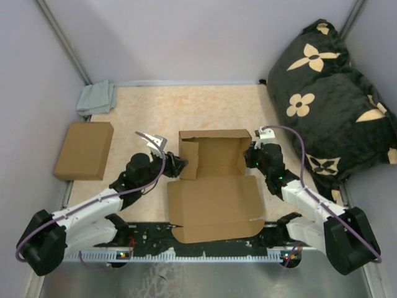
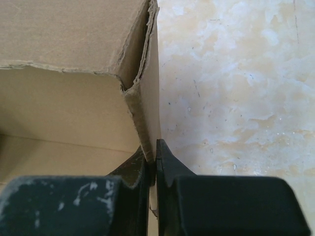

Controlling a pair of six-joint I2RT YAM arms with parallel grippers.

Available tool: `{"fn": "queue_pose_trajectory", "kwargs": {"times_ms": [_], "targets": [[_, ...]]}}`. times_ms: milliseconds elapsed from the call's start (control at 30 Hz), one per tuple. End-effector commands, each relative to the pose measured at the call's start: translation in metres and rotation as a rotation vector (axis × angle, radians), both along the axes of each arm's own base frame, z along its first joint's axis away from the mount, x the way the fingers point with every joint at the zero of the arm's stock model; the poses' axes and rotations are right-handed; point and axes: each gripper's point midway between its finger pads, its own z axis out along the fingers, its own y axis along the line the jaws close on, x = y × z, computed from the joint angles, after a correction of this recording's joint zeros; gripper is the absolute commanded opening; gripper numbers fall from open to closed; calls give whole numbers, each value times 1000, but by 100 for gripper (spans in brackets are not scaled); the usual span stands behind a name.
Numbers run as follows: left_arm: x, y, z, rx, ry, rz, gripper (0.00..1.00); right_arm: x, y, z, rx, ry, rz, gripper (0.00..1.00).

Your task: Fold the paper box

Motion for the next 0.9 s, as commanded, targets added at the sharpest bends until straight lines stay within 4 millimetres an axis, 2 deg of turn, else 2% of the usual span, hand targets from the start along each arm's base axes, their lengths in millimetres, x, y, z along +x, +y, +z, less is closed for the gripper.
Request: {"fn": "queue_pose_trajectory", "kwargs": {"times_ms": [0,167,333,467,567,667,733,867], "targets": [[14,9,7,49,-16,117,54,-2,-2,6,4,-19,6,4],[24,16,5,90,-13,197,54,-2,0,8,17,-28,9,4],[35,9,2,147,-23,239,46,-4,7,14,56,-67,35,4],[44,9,-4,204,-33,293,35,-6,7,21,62,-89,34,4],[46,6,-8,218,-43,305,30,-8,9,26,75,-113,42,4],[48,7,-9,240,-53,341,18,-9,11,29,84,-124,49,4],[50,9,-12,259,-51,371,3,-9,12,29,82,-123,52,4],[54,27,-20,354,-4,552,0,-9,17,29,80,-118,56,4]]}}
